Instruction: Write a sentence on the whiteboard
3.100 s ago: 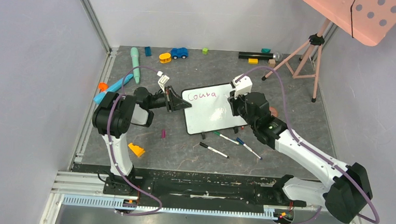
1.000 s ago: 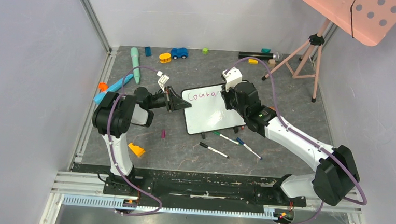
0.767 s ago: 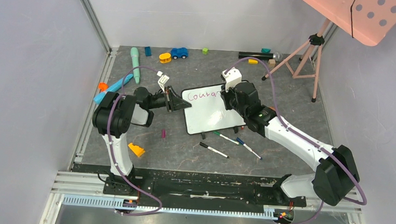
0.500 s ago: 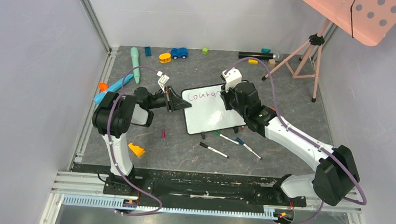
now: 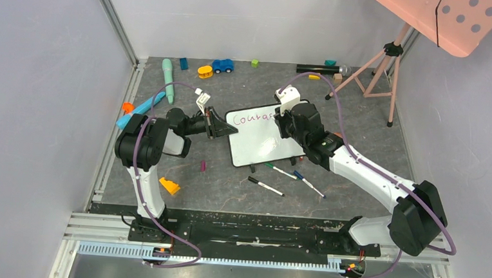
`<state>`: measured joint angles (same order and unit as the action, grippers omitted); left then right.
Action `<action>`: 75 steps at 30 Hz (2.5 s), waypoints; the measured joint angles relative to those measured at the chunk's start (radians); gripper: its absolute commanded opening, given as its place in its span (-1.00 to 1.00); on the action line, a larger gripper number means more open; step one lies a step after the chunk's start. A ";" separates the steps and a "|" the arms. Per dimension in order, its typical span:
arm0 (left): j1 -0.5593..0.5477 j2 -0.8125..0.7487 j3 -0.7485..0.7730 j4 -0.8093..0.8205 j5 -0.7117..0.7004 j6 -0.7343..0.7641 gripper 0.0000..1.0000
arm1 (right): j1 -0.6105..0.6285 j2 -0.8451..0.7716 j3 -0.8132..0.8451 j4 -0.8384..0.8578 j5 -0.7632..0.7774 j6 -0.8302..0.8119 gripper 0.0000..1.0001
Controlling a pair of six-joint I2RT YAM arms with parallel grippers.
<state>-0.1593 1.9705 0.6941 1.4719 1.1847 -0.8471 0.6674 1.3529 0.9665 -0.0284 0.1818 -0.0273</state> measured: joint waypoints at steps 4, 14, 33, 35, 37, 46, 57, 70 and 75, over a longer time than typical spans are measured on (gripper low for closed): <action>0.000 0.000 0.000 0.000 0.000 0.000 -0.96 | 0.000 -0.002 0.000 -0.008 0.009 0.000 -1.00; 0.000 0.000 0.000 0.000 -0.001 0.000 -0.96 | 0.000 -0.002 0.001 -0.011 0.020 0.000 -1.00; 0.000 0.000 0.000 -0.001 -0.006 0.000 -0.96 | -0.002 0.019 0.035 -0.033 0.028 0.000 -1.00; 0.000 0.000 0.000 -0.002 -0.005 0.000 -0.96 | -0.002 0.021 0.040 -0.035 0.029 0.000 -1.00; 0.000 0.000 0.000 -0.001 -0.005 0.000 -0.96 | -0.004 0.022 0.045 -0.035 0.030 0.000 -1.00; 0.000 0.000 0.000 -0.001 -0.005 0.000 -0.96 | -0.008 0.024 0.053 -0.035 0.029 0.000 -1.00; 0.000 0.000 0.000 -0.002 -0.005 0.000 -0.96 | -0.009 0.010 0.016 -0.021 0.019 0.001 -1.00; 0.001 0.002 0.001 -0.003 -0.006 -0.001 -0.96 | -0.010 -0.013 -0.043 -0.010 -0.023 0.008 -1.00; 0.001 0.002 0.001 -0.003 -0.006 -0.001 -0.96 | -0.011 -0.013 -0.046 -0.008 -0.050 0.016 -1.00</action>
<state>-0.1581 1.9728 0.6949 1.4689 1.1790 -0.8478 0.6567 1.3399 0.9207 -0.0360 0.1314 -0.0116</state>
